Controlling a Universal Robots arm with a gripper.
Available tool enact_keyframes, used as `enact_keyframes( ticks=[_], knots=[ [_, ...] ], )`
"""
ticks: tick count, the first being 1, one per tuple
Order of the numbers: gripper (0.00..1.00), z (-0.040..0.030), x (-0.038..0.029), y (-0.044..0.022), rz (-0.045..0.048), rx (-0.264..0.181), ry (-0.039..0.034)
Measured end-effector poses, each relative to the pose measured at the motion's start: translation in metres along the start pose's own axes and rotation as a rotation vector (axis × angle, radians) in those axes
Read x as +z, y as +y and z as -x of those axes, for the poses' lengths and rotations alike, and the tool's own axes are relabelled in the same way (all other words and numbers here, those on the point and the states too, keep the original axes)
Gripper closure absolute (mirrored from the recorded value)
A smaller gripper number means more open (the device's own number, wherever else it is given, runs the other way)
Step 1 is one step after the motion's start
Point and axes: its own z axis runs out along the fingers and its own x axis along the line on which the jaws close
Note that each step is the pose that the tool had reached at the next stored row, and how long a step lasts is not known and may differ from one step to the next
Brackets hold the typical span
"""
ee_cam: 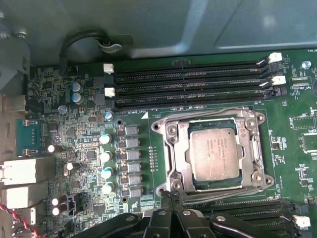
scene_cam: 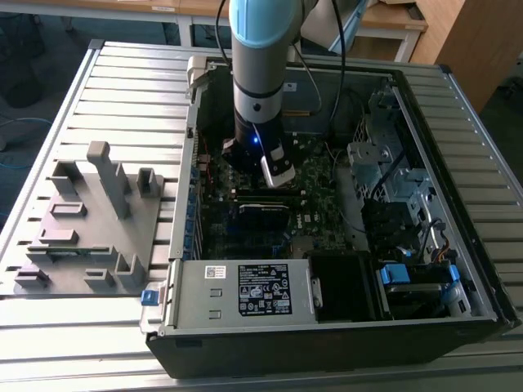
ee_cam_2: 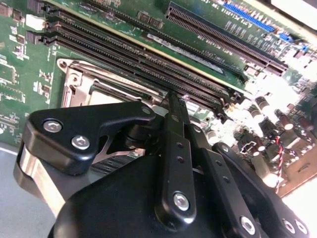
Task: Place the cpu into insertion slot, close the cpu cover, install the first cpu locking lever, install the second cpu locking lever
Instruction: 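Install the second cpu locking lever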
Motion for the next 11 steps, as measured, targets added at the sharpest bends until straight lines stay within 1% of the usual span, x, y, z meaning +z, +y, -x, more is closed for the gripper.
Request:
enact_keyframes(
  ticks=[6, 11],
  knots=[
    [0.9, 0.0001, 0.0008, -0.0012, 0.026, 0.001, 0.0025],
    [0.9, -0.0008, 0.0016, -0.0032, 0.0385, 0.001, 0.0036]
  ],
)
